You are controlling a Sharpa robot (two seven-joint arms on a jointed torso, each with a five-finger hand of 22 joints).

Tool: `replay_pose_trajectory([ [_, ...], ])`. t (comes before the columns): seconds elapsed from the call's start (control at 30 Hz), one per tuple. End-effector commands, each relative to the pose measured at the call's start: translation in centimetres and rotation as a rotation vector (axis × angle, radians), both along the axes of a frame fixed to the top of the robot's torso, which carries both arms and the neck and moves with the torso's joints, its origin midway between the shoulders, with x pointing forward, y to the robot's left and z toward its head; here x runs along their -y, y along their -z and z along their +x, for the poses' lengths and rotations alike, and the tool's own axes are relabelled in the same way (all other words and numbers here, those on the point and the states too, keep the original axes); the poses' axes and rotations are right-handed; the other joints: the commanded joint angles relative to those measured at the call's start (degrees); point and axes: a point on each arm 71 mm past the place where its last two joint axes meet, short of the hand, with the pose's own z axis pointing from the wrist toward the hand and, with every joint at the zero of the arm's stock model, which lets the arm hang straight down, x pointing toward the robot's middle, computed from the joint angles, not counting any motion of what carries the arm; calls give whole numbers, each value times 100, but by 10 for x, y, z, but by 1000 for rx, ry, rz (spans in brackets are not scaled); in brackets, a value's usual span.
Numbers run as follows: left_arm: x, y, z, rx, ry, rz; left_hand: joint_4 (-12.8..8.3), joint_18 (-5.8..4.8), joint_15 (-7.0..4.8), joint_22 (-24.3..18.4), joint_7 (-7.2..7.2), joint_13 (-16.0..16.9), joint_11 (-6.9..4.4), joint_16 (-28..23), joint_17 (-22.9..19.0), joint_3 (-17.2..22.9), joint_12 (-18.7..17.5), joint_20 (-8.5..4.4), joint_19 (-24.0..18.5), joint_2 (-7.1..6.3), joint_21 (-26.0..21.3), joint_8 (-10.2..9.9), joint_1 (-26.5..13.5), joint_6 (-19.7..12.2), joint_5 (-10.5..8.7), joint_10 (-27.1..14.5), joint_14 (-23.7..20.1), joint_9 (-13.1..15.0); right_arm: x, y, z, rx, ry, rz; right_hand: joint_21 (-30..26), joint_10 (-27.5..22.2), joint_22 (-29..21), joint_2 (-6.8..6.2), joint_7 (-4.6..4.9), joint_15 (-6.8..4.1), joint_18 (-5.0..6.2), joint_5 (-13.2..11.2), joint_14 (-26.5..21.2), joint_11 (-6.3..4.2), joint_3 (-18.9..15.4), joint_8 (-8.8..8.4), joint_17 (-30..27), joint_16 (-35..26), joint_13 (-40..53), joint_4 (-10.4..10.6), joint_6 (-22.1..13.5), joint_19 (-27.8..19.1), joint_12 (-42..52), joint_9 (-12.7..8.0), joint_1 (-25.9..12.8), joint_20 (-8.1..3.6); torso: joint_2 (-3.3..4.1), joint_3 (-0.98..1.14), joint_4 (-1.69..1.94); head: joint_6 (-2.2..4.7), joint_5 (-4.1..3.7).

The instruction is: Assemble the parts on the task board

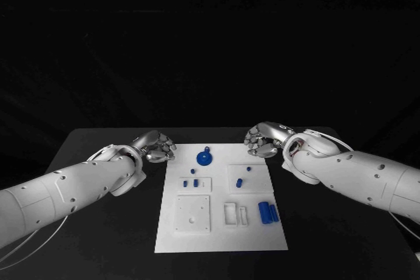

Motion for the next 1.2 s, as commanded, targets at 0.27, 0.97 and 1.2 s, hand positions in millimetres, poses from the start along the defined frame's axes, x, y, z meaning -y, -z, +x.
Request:
replay_pose_trajectory([
  [0.27,-14,-10,-13,-219,-72,-574,8,112,85,-292,24,-10,61,-829,-360,-330,-75,29,-226,96,-518,127,-351,-96,-27,-133,-130,-5,0,26,-4,-3,-8,-246,229,-7,211,-140,-9,0,127,-368,84,25,65,-3,402,251,-26,17,67,203,-301,-17,-48,-116,5,-8,10,28,-48],
  [0.97,-6,-13,-25,-267,-48,-667,-83,41,135,-449,34,-23,109,-1413,-504,-782,-73,70,-289,210,-840,231,-711,-168,-176,-225,-96,-37,-12,48,-9,-3,-21,-317,332,109,391,-300,-21,3,127,-756,82,29,286,-12,662,318,-15,184,111,183,-568,-32,10,-139,14,-9,-16,-10,-35],
  [1.2,-5,-13,-25,-274,-46,-678,-86,40,137,-451,37,-25,111,-1433,-499,-807,-72,71,-286,217,-851,234,-732,-178,-180,-231,-87,-44,-16,55,-7,-10,-20,-324,344,125,417,-281,-22,1,127,-767,87,27,370,-17,697,319,-6,234,111,183,-608,-35,33,-145,14,-5,0,-16,-45],
])
